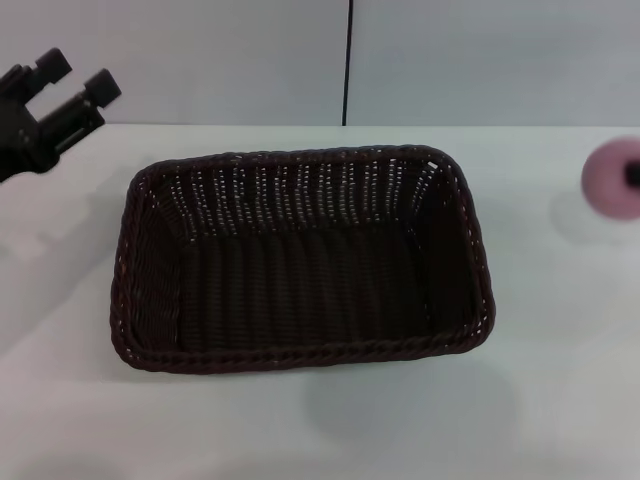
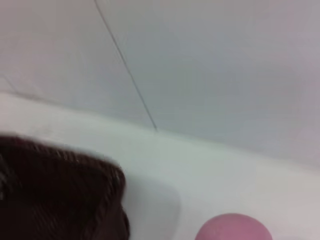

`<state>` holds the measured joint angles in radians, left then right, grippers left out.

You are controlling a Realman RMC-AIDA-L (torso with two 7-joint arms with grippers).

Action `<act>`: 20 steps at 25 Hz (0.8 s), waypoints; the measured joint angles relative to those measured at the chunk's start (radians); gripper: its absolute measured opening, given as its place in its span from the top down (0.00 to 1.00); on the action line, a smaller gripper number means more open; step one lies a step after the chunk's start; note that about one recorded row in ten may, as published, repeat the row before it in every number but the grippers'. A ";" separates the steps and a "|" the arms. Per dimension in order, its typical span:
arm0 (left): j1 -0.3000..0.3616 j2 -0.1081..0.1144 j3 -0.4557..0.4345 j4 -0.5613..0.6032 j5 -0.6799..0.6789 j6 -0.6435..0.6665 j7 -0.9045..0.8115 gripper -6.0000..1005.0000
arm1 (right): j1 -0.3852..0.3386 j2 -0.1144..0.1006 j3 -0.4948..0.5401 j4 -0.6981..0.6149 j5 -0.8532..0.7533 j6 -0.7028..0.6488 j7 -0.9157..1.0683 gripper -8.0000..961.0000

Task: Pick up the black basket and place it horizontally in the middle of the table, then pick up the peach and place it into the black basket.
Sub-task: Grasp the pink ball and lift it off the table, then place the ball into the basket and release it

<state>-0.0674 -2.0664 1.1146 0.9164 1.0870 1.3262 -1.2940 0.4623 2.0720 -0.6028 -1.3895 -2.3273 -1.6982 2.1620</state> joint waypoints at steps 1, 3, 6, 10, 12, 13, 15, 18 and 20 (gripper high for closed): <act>0.000 0.000 0.000 0.000 0.000 0.000 0.000 0.22 | 0.000 0.000 0.000 0.000 0.000 0.000 0.000 0.71; -0.008 -0.001 0.001 -0.055 0.000 0.013 0.034 0.22 | -0.009 0.001 -0.016 -0.085 0.072 -0.037 0.018 0.72; -0.016 -0.001 0.002 -0.103 0.000 0.025 0.062 0.22 | -0.011 0.002 -0.068 -0.143 0.198 -0.077 0.023 0.73; -0.019 -0.004 0.002 -0.163 -0.013 0.051 0.129 0.22 | 0.006 0.001 -0.187 -0.092 0.348 -0.073 0.020 0.79; -0.018 -0.004 0.001 -0.195 -0.035 0.066 0.170 0.22 | 0.033 0.000 -0.239 -0.039 0.371 -0.058 0.014 0.80; -0.018 -0.004 0.000 -0.207 -0.045 0.071 0.179 0.22 | 0.051 0.000 -0.259 -0.003 0.373 -0.051 0.009 0.81; -0.017 -0.002 -0.004 -0.235 -0.066 0.084 0.195 0.22 | 0.089 -0.001 -0.288 0.073 0.374 -0.046 -0.010 0.83; -0.019 -0.001 -0.007 -0.264 -0.087 0.101 0.215 0.22 | 0.147 -0.002 -0.322 0.196 0.366 -0.041 -0.054 0.82; -0.018 0.000 -0.006 -0.269 -0.089 0.104 0.219 0.22 | 0.197 -0.005 -0.350 0.304 0.343 -0.035 -0.097 0.81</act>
<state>-0.0855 -2.0660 1.1088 0.6476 0.9976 1.4306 -1.0745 0.6596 2.0666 -0.9526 -1.0850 -1.9846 -1.7331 2.0645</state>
